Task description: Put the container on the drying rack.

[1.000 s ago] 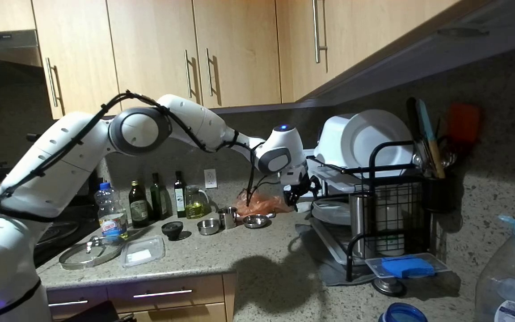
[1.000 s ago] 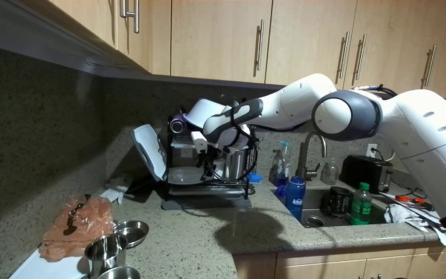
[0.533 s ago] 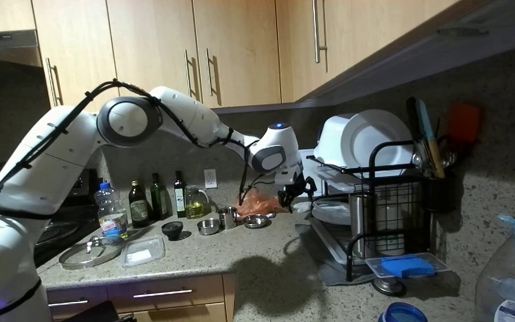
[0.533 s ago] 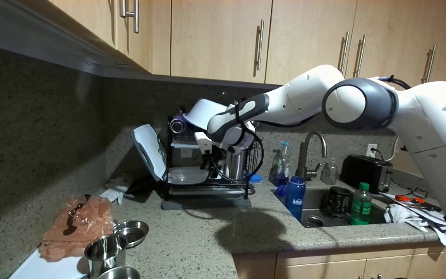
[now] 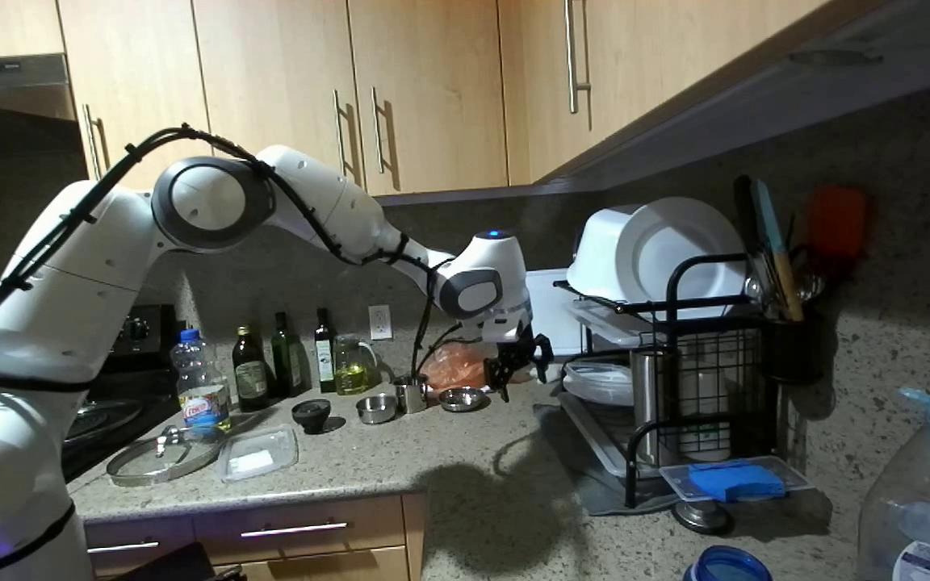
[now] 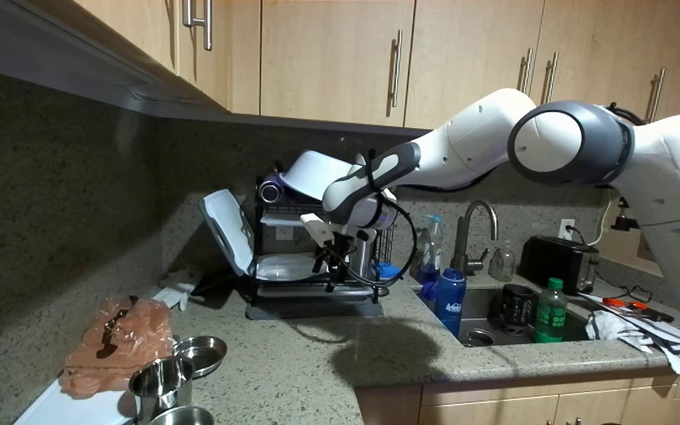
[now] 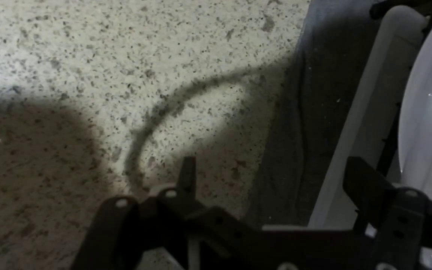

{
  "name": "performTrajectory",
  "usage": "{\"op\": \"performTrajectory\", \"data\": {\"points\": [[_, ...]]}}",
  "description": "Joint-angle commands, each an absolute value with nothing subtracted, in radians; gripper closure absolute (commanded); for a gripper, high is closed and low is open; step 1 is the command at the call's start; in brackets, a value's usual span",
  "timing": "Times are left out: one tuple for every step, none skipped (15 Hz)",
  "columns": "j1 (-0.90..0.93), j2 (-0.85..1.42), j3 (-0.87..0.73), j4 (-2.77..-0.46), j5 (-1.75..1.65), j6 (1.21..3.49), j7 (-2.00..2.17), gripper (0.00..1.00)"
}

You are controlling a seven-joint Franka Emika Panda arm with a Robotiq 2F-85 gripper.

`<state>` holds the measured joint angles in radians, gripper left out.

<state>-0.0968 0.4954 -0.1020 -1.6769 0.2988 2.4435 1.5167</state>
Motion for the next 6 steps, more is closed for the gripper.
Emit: {"op": "performTrajectory", "data": {"points": [[-0.103, 0.415, -0.093, -1.763, 0.301, 2.387, 1.418, 0.0], [-0.107, 0.406, -0.09, -1.771, 0.304, 2.366, 1.384, 0.0], [-0.117, 0.394, -0.08, -1.778, 0.312, 2.328, 1.32, 0.0], [-0.122, 0.381, -0.075, -1.787, 0.318, 2.301, 1.263, 0.0], [-0.094, 0.449, -0.105, -1.726, 0.306, 2.344, 1.345, 0.0], [-0.095, 0.444, -0.106, -1.727, 0.307, 2.336, 1.334, 0.0]]}}
